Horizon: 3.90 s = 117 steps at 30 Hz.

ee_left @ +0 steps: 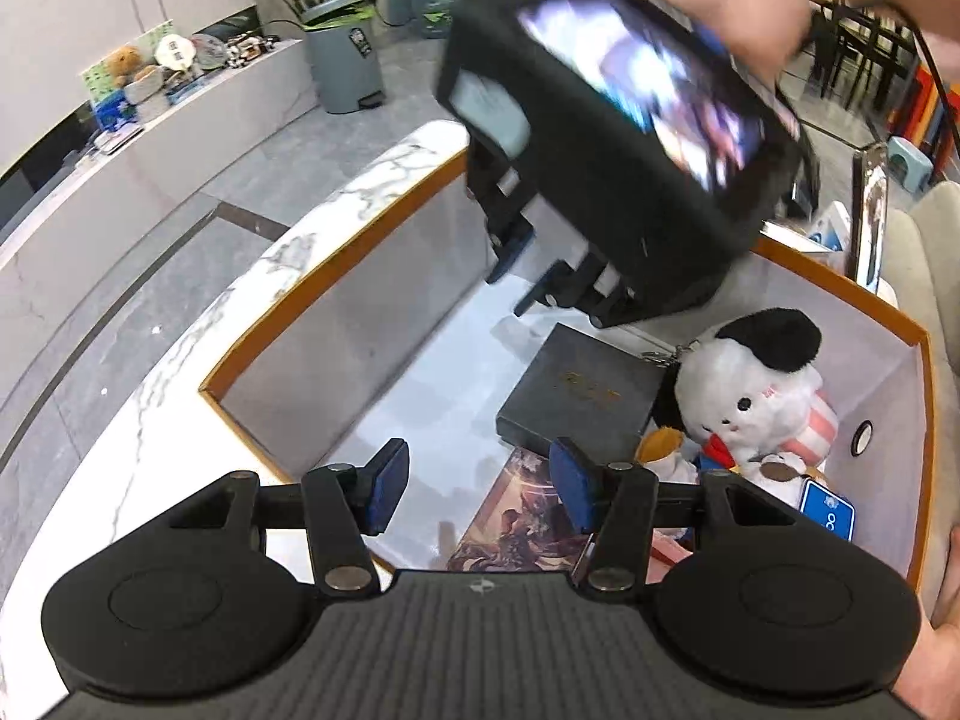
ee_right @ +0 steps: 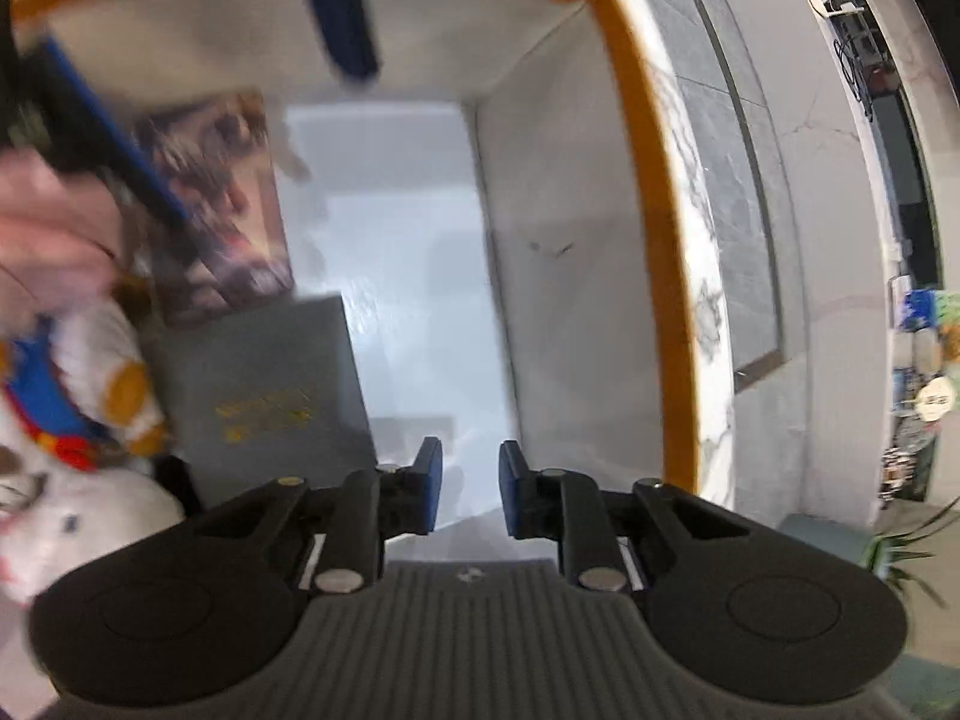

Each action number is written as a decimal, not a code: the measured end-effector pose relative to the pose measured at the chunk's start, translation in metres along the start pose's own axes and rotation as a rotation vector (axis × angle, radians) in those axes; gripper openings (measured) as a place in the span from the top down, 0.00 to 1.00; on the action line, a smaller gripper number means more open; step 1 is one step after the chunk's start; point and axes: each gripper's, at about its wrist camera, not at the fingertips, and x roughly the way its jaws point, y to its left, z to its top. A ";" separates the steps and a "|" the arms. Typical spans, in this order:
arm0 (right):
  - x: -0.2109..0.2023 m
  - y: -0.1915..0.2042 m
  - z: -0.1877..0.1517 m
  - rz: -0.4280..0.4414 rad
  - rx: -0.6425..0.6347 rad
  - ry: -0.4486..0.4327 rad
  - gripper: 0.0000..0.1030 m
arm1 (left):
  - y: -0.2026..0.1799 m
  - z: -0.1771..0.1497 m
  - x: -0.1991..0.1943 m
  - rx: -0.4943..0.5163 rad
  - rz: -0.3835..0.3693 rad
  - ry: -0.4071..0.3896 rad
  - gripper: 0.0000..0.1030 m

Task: Organize objects
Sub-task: 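Open the left gripper to drop the photo card box while the right releases the black box, then move both grippers out of the shoebox toward the orange crochet ball and yellow tape measure, then grasp the orange crochet ball with the left gripper while the right grasps the yellow tape measure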

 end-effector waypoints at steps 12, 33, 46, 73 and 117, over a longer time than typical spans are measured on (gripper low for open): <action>-0.003 0.030 0.009 0.065 -0.029 -0.124 1.00 | 0.001 -0.005 -0.005 -0.050 -0.004 -0.019 0.40; -0.107 0.007 -0.009 0.017 0.486 -0.354 0.91 | -0.022 -0.044 -0.131 -0.064 0.182 -0.152 0.45; -0.141 0.107 0.084 0.092 0.817 -0.645 0.60 | -0.006 -0.161 -0.168 -0.230 0.284 -0.101 0.45; -0.029 0.157 0.164 0.136 1.003 -0.566 0.42 | 0.033 -0.235 -0.090 -0.412 0.214 0.056 0.57; -0.077 0.192 0.148 0.221 0.870 -0.594 0.39 | 0.003 -0.236 -0.149 -0.512 0.272 -0.011 0.58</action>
